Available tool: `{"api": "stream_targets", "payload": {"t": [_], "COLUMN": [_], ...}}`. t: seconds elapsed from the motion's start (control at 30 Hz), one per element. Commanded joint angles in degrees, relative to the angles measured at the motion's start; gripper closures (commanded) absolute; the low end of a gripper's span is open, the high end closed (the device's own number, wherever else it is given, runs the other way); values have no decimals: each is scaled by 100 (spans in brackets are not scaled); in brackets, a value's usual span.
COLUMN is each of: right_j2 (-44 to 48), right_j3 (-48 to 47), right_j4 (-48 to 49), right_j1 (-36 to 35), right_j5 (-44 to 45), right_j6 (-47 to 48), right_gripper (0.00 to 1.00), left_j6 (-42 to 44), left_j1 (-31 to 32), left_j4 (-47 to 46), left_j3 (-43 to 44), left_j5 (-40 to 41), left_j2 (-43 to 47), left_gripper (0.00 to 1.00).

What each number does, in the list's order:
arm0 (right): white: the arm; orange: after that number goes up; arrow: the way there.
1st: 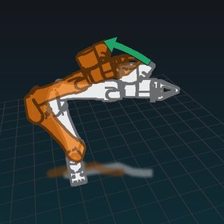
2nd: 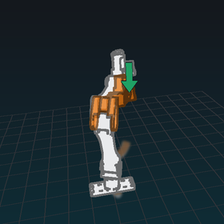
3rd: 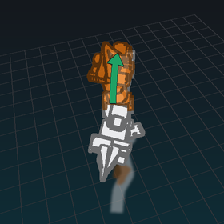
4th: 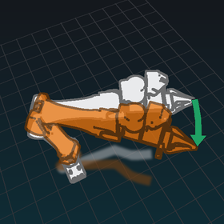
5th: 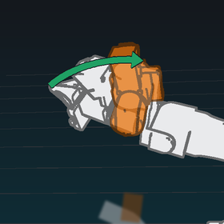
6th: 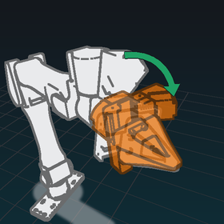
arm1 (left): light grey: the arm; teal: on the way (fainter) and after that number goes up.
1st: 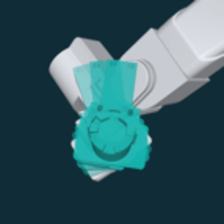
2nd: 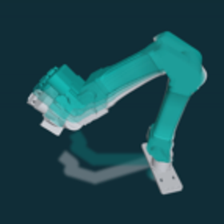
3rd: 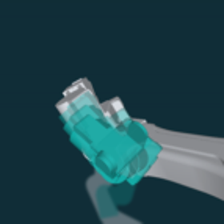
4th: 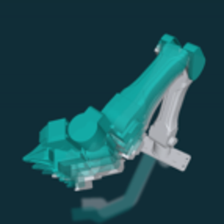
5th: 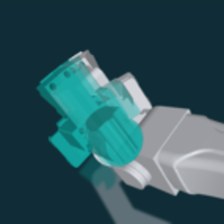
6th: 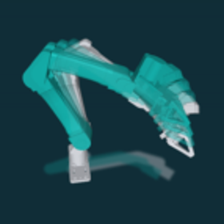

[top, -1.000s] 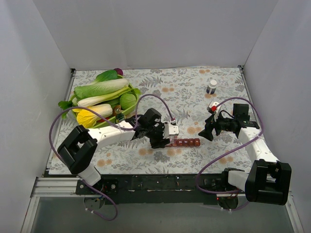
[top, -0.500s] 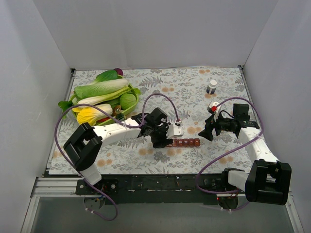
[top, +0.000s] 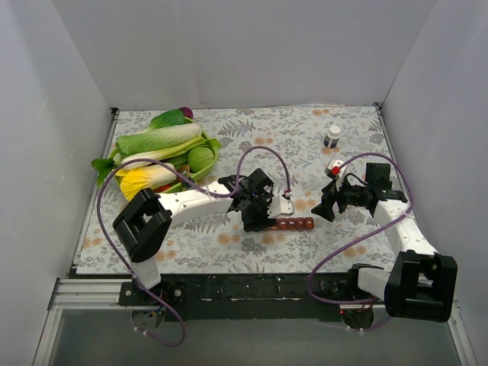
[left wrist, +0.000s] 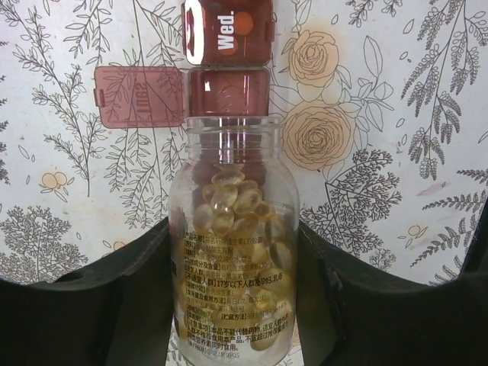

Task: Sort the pills into containers

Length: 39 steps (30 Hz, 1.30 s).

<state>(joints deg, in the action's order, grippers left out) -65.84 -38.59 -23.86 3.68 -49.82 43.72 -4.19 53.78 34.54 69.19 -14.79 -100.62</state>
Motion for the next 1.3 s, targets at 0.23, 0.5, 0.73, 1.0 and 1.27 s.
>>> {"api": "stream_targets", "payload": {"t": [0.23,0.5,0.73,1.0,1.27], "right_j2": [89,89,72,72,63], "right_j3": [-237,-237,-237,-237,-237], "right_j4": [-23,-23,-23,-23,-23], "right_j1": [27,27,27,27,27], "right_j5": [-89,-89,-89,-89,-72], "right_j6": [40,40,40,40,40], "right_gripper": [4,4,4,4,4], "left_j6": [58,93,111,155,199], "left_j1": [194,238,282,361,467], "left_j4": [562,738,835,922,1028], "left_j3": [604,789,877,982,1053], "left_j5": [468,643,758,951,1162], "left_j2": [-212,-309,-379,-494,-564], "left_gripper": [100,100,100,100,100]}}
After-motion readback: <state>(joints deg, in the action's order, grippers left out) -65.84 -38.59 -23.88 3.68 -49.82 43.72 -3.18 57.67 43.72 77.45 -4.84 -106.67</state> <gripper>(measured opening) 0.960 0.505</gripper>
